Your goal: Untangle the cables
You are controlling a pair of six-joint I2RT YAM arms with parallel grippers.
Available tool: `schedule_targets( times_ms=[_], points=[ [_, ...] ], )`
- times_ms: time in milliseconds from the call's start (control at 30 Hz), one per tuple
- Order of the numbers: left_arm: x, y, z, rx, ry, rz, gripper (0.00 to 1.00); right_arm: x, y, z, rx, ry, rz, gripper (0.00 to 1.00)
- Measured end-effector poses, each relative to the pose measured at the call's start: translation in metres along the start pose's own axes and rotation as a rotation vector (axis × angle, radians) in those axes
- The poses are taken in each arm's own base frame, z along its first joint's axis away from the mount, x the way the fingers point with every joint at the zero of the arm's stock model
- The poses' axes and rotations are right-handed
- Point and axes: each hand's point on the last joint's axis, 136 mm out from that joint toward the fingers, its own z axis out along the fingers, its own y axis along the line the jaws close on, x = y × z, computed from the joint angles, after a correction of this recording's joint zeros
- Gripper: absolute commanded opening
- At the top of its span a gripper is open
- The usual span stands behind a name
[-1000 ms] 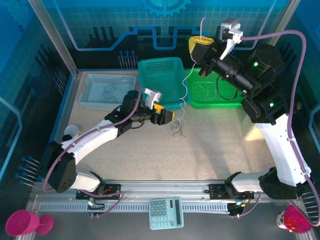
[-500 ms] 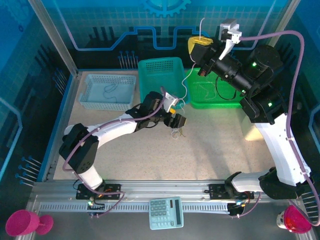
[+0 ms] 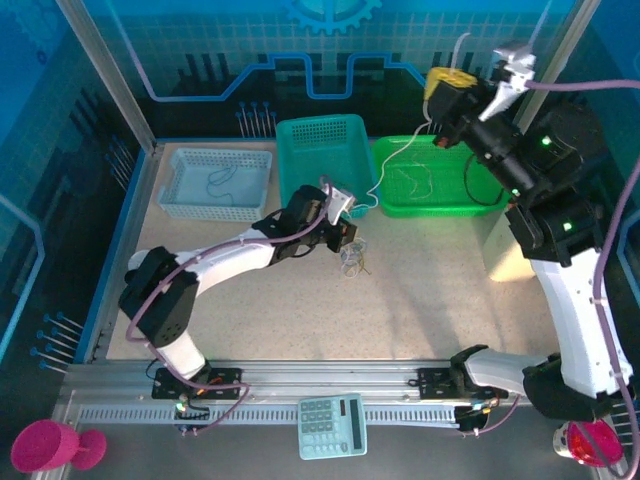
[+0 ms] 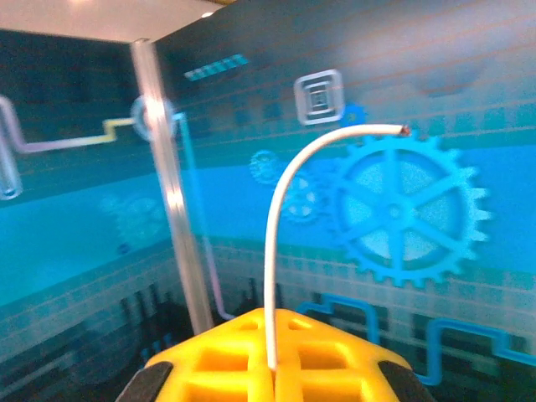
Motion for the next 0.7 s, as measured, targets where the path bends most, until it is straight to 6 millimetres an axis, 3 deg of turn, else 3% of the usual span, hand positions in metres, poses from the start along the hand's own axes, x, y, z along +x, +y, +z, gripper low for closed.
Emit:
schedule_targets(
  times_ms=[200, 367, 500, 700],
  points=[
    [-0.049, -0.025, -0.058, 0.016, -0.149, 0.042, 0.0, 0.004, -0.035, -0.017, 0.104, -0.022, 0.029, 0.0],
    [-0.071, -0.025, -0.097, -0.011, -0.238, 0.051, 0.0, 0.037, -0.055, -0.01, 0.139, 0.032, 0.084, 0.0],
    [-0.063, -0.001, -0.11, -0.084, -0.231, 0.018, 0.0, 0.057, -0.071, -0.008, 0.172, 0.07, 0.116, 0.0],
    [-0.01, 0.048, -0.101, -0.238, -0.077, -0.066, 0.0, 0.055, -0.089, -0.012, 0.194, 0.046, 0.146, 0.0]
  ],
)
